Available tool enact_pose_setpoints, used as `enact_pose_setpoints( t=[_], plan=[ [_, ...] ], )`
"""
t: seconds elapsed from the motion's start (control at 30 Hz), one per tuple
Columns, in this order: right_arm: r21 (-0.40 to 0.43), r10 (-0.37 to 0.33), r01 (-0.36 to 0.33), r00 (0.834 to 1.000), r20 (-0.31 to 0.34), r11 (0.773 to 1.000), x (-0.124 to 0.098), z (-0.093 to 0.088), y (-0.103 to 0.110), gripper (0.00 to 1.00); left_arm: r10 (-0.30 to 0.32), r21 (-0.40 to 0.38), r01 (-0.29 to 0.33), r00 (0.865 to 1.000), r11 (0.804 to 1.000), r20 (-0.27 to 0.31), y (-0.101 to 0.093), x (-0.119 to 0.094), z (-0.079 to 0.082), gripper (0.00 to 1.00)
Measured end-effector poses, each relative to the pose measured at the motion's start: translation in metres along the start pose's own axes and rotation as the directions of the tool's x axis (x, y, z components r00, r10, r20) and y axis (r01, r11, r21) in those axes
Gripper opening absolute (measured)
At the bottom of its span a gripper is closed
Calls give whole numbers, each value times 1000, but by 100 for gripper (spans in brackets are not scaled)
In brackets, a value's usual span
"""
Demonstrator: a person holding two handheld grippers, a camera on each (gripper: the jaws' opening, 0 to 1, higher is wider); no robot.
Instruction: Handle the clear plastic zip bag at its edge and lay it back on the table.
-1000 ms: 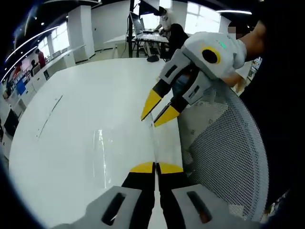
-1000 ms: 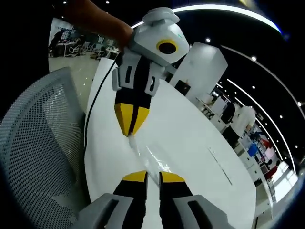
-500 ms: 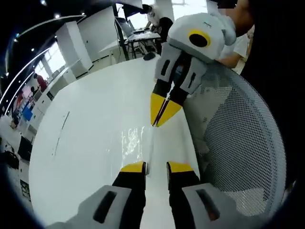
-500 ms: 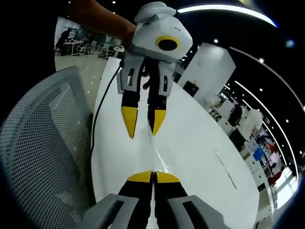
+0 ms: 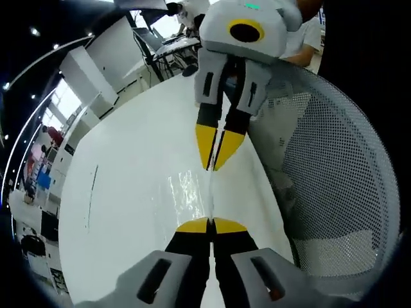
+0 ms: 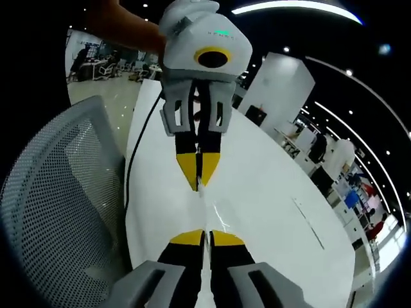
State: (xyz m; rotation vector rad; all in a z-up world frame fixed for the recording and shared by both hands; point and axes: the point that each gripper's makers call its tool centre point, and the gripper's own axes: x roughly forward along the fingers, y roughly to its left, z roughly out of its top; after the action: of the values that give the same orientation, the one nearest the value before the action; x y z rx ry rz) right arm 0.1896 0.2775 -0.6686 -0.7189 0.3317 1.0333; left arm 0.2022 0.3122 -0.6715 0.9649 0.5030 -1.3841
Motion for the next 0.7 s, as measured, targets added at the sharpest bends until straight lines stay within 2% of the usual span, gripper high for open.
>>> enact_pose_setpoints(
  t=[0.13, 0.3, 0.7],
  plan=[
    [-7, 2, -2, 1000, 14, 1000, 2, 8, 2, 4, -14, 22, 14, 1000, 1000, -20, -3, 4, -4, 0],
    [-29, 17, -16, 1000, 20, 999, 9, 15, 7, 4, -17, 37, 18, 1000, 999, -16, -3, 6, -1, 0],
    [-62, 28, -28, 1000, 8, 998, 17, 18, 10, 4, -20, 56, 22, 999, 998, -30, -6, 9, 2, 0]
  ],
)
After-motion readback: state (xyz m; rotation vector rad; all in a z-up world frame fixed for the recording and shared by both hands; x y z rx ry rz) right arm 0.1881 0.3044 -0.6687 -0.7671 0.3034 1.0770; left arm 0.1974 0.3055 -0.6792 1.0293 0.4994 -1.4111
